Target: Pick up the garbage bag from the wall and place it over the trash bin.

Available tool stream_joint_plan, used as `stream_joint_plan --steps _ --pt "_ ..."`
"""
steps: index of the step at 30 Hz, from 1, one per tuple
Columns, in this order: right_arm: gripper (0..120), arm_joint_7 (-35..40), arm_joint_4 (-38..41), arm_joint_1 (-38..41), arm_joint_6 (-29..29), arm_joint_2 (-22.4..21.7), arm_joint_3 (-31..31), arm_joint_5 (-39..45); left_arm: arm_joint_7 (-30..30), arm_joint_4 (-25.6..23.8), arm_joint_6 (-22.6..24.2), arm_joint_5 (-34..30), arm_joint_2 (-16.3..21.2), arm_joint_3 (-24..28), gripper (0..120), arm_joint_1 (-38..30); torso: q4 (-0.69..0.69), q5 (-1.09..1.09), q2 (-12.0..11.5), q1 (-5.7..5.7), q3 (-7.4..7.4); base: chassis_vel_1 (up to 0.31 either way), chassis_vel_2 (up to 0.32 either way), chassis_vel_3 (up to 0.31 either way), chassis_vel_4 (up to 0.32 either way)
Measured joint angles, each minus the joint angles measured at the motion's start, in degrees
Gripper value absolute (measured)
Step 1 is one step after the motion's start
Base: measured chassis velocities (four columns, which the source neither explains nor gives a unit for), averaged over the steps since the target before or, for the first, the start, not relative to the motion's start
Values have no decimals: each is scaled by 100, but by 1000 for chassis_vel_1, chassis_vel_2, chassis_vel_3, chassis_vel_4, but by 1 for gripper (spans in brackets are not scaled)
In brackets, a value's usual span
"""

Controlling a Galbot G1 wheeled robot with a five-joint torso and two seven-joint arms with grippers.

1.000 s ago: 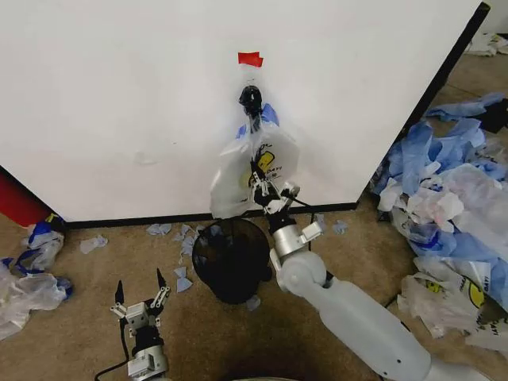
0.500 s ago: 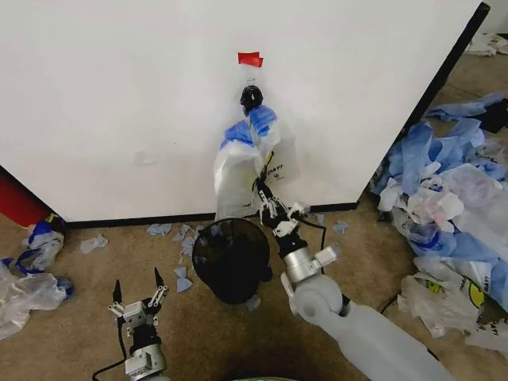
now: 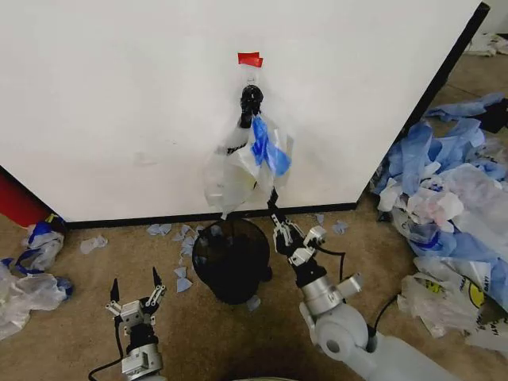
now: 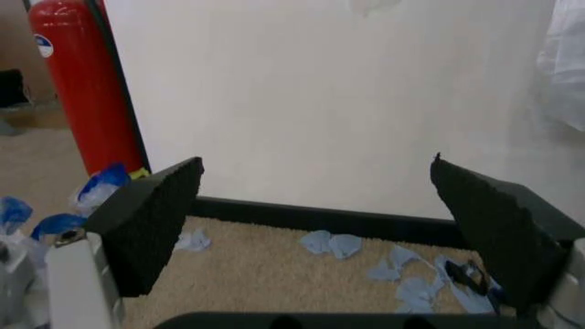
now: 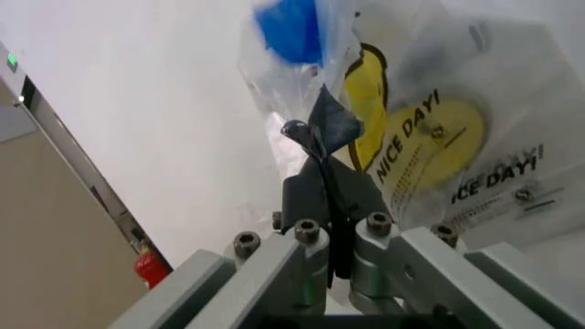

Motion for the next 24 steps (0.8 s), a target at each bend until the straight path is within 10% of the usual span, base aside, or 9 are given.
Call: stream_joint_plan --steps 24 --pt "0 -37 317 -1201 499 -448 248 -864 -45 -321 89 -158 165 -32 98 88 -1 0 0 0 0 0 0 0 0"
